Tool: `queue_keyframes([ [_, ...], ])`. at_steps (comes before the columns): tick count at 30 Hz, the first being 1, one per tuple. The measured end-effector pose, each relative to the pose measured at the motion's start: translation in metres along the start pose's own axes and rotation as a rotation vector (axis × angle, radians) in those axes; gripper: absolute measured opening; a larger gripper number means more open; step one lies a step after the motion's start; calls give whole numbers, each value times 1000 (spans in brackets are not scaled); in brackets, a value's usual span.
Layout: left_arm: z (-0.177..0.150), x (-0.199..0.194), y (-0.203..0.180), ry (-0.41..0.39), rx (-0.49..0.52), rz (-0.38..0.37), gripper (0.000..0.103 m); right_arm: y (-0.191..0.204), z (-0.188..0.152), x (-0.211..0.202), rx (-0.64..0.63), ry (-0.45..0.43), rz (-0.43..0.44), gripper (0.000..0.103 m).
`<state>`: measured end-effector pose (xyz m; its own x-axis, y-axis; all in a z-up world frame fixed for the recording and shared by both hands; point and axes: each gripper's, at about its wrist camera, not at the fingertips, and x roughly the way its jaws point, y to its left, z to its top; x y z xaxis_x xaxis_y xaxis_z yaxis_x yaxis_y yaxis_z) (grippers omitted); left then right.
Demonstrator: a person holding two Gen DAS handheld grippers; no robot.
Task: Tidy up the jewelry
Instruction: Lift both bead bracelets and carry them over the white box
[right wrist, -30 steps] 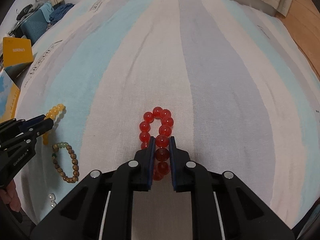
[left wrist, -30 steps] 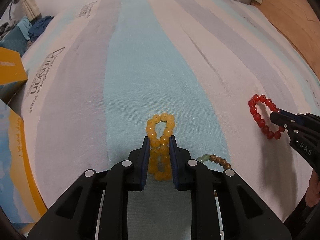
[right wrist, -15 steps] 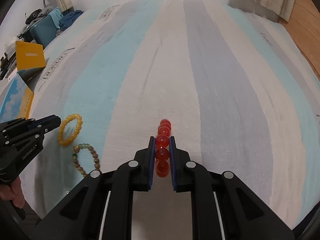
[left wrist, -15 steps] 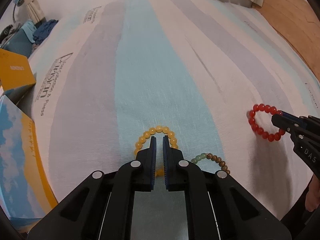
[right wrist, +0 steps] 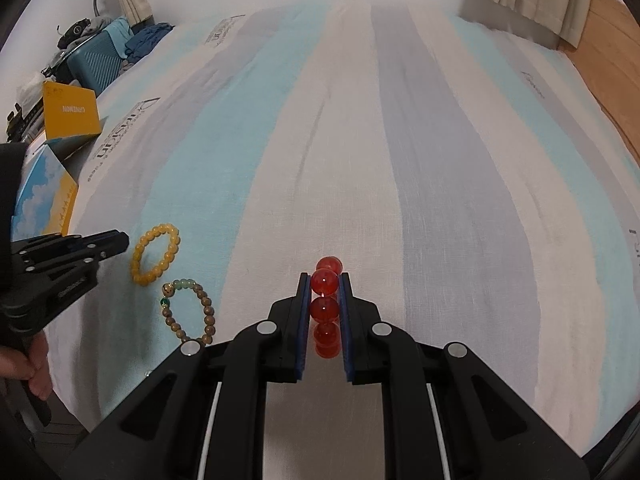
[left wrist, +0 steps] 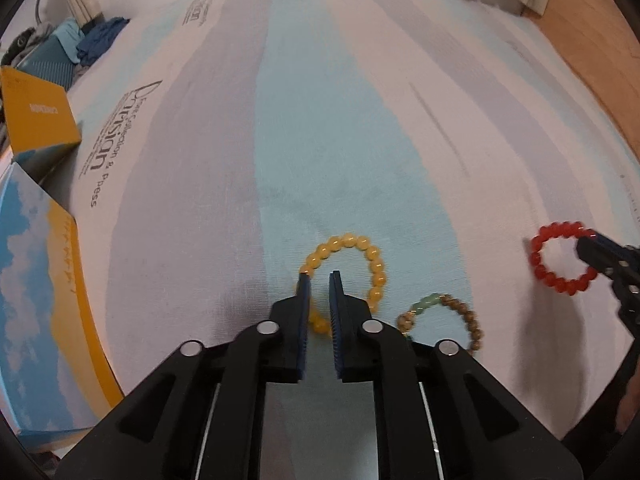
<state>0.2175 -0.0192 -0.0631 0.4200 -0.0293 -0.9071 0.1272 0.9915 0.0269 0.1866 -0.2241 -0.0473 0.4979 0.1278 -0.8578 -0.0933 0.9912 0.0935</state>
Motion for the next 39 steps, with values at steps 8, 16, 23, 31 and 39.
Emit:
queue_keyframes([
  [8,-3,28,-2,17,3,13,32,-2,2,14,-13,18,0,12],
  [16,1,43,-4,14,0,11,41,-8,1,32,0,37,3,12],
  [23,3,44,0,20,0,-23,9,-14,-2,36,27,38,9,12],
  [31,6,28,1,-4,6,-21,9,-11,4,24,25,12,29,12],
  [39,10,-1,0,-29,0,-29,8,-5,8,4,22,-14,47,12],
])
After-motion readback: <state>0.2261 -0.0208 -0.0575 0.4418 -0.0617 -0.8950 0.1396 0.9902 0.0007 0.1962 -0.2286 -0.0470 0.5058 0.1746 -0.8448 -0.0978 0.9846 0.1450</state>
